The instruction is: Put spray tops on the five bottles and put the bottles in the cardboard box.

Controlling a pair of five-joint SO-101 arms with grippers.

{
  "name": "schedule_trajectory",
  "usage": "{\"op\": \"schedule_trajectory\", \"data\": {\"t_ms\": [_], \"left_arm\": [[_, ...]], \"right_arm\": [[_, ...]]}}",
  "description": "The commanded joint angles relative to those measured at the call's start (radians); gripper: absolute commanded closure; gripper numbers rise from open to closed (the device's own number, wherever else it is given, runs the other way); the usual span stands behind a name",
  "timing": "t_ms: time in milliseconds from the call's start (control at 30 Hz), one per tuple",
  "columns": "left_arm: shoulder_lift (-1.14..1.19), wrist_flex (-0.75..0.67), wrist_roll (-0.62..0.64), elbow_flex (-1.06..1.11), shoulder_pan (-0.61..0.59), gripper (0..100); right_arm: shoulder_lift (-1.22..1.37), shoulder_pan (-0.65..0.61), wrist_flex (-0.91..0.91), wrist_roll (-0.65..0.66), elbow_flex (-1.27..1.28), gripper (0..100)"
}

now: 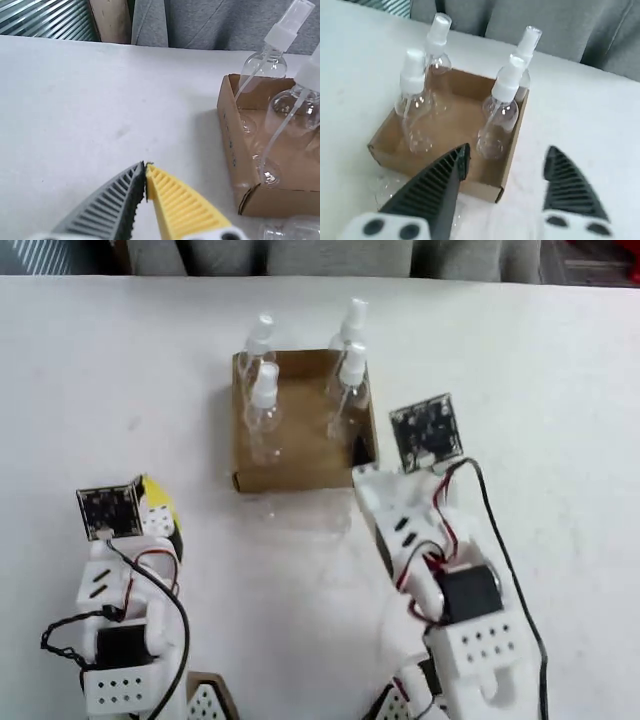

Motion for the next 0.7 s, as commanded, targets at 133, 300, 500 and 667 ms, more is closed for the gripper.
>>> {"op": "schedule_trajectory", "data": {"t_ms": [133,300,500,667], "left_arm": [[-0.015,-0.026,-0.012,-0.002,-0.012,98],[-0.015,-0.026,-0.012,-0.002,-0.012,98],[-0.015,-0.026,-0.012,-0.002,-0.012,98],[-0.015,-0.026,-0.012,-0.002,-0.012,98]], "right_arm": [[-0.094,-0.012,0.182,0.080,-0.014,97.0],[-0.093,-0.136,0.283,0.080,0.074,97.7],[-0.093,-0.239,0.084,0.071,0.276,98.2],[-0.090,-0.243,-0.173,0.066,0.408,98.2]]}}
